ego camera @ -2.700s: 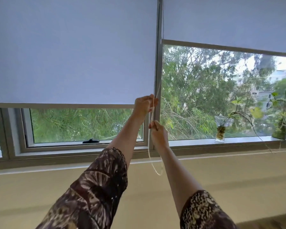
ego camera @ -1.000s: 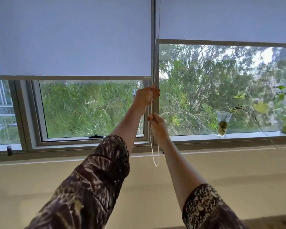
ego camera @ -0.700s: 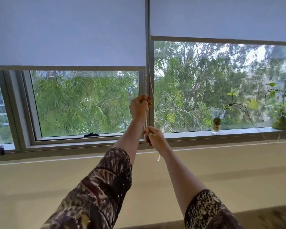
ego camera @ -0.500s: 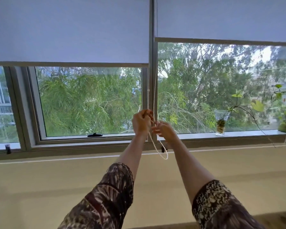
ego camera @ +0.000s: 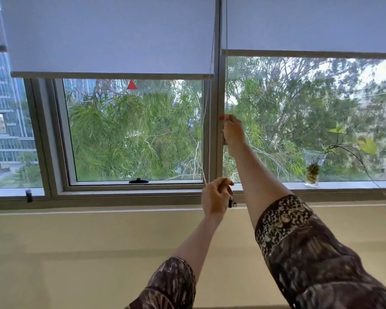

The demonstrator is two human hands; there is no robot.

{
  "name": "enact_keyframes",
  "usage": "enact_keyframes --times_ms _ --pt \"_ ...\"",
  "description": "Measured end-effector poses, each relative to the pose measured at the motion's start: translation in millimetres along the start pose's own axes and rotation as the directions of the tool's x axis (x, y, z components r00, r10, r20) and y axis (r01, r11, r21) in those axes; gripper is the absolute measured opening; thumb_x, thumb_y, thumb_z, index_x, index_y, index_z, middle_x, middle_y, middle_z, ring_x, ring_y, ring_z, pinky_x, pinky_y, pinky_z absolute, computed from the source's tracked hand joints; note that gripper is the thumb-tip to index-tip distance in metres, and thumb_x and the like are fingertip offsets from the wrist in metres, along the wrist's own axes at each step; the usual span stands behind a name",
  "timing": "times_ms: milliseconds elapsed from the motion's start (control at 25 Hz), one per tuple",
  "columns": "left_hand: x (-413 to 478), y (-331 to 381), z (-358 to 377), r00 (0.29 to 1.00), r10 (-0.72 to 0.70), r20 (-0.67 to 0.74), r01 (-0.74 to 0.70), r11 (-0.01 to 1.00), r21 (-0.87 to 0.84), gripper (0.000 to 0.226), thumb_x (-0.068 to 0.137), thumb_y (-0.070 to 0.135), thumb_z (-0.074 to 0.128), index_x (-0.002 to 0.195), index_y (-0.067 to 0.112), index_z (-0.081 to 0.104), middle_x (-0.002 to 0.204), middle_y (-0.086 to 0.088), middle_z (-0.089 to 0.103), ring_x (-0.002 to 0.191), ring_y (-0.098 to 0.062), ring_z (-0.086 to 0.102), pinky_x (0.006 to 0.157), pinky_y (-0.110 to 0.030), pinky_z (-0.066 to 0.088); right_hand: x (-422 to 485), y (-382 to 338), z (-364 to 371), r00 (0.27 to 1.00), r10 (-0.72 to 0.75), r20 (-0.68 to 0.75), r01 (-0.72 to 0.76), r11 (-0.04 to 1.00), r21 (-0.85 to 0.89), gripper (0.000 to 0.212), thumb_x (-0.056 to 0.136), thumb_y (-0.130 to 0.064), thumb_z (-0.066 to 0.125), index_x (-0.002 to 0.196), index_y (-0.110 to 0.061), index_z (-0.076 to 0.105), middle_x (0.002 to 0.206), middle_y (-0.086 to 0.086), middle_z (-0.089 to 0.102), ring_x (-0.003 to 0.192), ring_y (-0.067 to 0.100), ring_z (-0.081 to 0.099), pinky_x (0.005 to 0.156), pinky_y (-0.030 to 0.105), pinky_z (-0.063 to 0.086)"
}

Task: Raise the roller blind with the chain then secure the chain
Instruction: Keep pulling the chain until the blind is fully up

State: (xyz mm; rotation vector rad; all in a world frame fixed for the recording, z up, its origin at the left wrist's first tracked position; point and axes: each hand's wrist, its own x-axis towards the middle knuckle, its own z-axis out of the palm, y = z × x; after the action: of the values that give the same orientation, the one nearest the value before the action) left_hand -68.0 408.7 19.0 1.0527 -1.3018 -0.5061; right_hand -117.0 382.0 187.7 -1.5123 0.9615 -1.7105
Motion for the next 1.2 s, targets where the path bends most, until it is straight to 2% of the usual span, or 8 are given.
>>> enact_keyframes --times_ms 120,240,360,480,680,840,1000,1200 --pt "13.9 -2.1 -24.3 0.943 -0.075 0.323 0.1 0.993 -0.059 0.02 0.094 -0.002 0.051 0.096 -0.007 0.071 0.08 -0.016 0.07 0.058 -0.011 0.065 0.059 -0.025 0.057 -10.2 24.5 -3.8 0.991 -0.13 -0.045 0.124 0.986 -0.11 0.028 0.102 -0.02 0.037 0.084 -0.019 0.058 0.06 -0.005 0.045 0.049 0.008 0.035 0.044 0.023 0.025" --pt "36.1 5.9 -52.3 0.878 -0.214 0.429 0.231 0.973 0.013 0.026 0.095 0.01 0.054 0.116 0.002 0.067 0.111 -0.012 0.072 0.084 -0.01 0.065 0.063 -0.016 0.051 -18.5 40.2 -3.9 0.985 -0.172 -0.024 0.166 0.974 -0.152 0.024 0.102 -0.016 0.037 0.09 -0.013 0.058 0.062 -0.005 0.047 0.05 0.008 0.037 0.047 0.022 0.028" --pt "63.1 28.3 -61.3 0.93 -0.168 0.327 0.201 0.977 -0.07 0.033 0.099 0.022 0.043 0.119 0.007 0.065 0.118 -0.007 0.07 0.101 -0.017 0.064 0.086 -0.033 0.046 -24.8 51.4 0.8 0.986 -0.167 0.017 0.167 0.959 -0.23 0.024 0.101 -0.016 0.037 0.091 -0.011 0.059 0.066 -0.004 0.054 0.054 0.009 0.046 0.054 0.022 0.038" --pt "84.3 62.0 -58.3 0.967 -0.103 0.232 0.153 0.966 -0.209 0.035 0.101 0.032 0.044 0.109 0.009 0.068 0.103 -0.003 0.072 0.089 -0.013 0.067 0.078 -0.033 0.049 -32.6 71.9 5.2 0.99 -0.095 0.101 0.118 0.96 -0.253 0.026 0.101 -0.016 0.039 0.102 -0.006 0.063 0.091 0.009 0.068 0.078 0.023 0.063 0.074 0.037 0.052" --pt "113.7 95.3 -45.1 0.99 -0.035 0.135 0.069 0.963 -0.259 0.026 0.098 0.029 0.051 0.095 0.013 0.071 0.095 -0.01 0.071 0.084 -0.023 0.058 0.069 -0.034 0.046 -56.9 105.7 2.6 0.986 -0.089 0.142 0.132 0.935 -0.33 0.025 0.097 -0.012 0.041 0.08 -0.013 0.06 0.052 -0.011 0.046 0.041 0.001 0.035 0.044 0.023 0.024" --pt "121.3 92.0 -29.2 1.0 -0.016 -0.015 0.011 0.957 -0.29 0.018 0.095 0.01 0.056 0.097 0.003 0.072 0.069 -0.002 0.067 0.053 -0.005 0.06 0.053 -0.019 0.049 -63.7 115.1 -4.1 0.978 -0.051 0.204 0.128 0.915 -0.383 0.026 0.096 -0.012 0.041 0.077 -0.018 0.058 0.049 -0.01 0.044 0.042 0.005 0.036 0.045 0.024 0.026" --pt "105.9 58.3 -24.2 0.994 -0.005 -0.108 -0.003 0.998 -0.067 0.017 0.093 0.009 0.058 0.094 0.006 0.075 0.075 -0.01 0.072 0.054 -0.008 0.057 0.058 -0.028 0.051 -74.2 122.7 -16.9 0.938 0.1 0.333 0.07 0.883 -0.465 0.031 0.098 -0.019 0.042 0.073 -0.023 0.06 0.05 -0.006 0.048 0.043 0.01 0.042 0.041 0.018 0.032" --pt "74.5 24.2 -27.1 0.995 -0.018 -0.096 0.015 0.999 -0.033 0.017 0.092 0.004 0.057 0.09 0.007 0.074 0.086 -0.017 0.074 0.057 -0.012 0.056 0.062 -0.032 0.052 -57.8 101.6 -34.6 0.834 0.392 0.388 -0.115 0.812 -0.573 0.031 0.092 -0.004 0.046 0.113 -0.012 0.067 0.098 0.015 0.07 0.072 0.015 0.059 0.065 0.022 0.048"
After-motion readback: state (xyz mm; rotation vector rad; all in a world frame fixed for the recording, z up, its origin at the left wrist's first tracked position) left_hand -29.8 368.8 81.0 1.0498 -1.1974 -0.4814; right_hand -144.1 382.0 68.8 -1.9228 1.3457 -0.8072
